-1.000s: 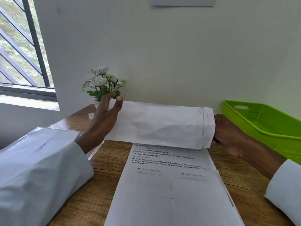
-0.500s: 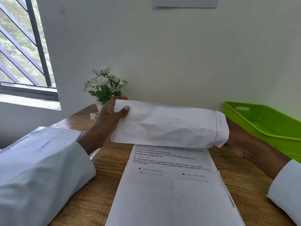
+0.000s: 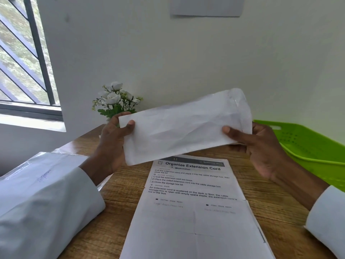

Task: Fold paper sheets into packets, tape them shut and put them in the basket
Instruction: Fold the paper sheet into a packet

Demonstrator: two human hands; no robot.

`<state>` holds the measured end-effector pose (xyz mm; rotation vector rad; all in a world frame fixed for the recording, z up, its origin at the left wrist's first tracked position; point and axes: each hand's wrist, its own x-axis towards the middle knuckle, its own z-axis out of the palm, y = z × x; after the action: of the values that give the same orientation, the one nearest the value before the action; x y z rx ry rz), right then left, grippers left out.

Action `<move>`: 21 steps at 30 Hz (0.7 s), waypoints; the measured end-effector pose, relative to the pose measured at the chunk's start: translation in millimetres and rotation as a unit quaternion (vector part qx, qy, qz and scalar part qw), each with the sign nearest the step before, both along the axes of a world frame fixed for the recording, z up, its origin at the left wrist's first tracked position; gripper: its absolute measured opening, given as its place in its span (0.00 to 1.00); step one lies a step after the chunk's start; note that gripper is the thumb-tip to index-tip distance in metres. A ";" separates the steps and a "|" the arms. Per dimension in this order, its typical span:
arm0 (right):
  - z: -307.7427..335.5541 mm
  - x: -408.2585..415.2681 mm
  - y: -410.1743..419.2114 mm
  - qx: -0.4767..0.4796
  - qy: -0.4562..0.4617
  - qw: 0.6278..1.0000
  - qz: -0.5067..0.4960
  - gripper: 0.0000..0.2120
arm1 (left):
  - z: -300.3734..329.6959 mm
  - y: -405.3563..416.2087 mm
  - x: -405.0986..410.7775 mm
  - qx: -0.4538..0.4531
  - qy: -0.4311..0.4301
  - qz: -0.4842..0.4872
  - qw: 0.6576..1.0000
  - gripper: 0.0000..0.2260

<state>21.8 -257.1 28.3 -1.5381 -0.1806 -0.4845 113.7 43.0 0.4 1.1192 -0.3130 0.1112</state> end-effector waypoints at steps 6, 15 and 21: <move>23.9 -13.7 10.3 -0.211 -0.317 0.898 -0.221 0.08 | -5.0 -3.8 5.1 0.124 -0.105 0.123 0.979 0.31; -22.3 -10.8 7.9 -0.611 -0.401 0.658 -0.182 0.13 | -5.5 -24.3 -24.2 0.405 -0.488 0.138 0.761 0.24; -35.8 -7.1 11.4 -0.678 -0.346 0.646 -0.062 0.10 | -15.7 -25.7 -26.1 0.482 -0.587 0.091 0.644 0.08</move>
<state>14.7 -245.7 -7.5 -2.7518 -1.2923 -1.1967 87.6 17.3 -15.3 2.0368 -1.5801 0.9797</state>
